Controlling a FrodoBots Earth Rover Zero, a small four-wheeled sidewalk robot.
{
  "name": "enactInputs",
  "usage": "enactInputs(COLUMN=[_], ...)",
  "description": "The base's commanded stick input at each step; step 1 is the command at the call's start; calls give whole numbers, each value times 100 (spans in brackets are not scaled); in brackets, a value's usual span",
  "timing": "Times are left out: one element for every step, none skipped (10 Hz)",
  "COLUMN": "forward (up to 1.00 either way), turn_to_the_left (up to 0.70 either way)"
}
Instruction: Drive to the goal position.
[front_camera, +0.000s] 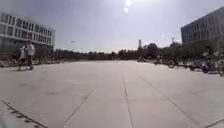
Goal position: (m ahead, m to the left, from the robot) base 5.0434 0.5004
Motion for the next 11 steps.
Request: enactInputs(forward=[100,100,100,100,100,100,100,100,100,100,100], turn_to_the_left=[0,0,0,0,0,0,0,0,0,0,0])
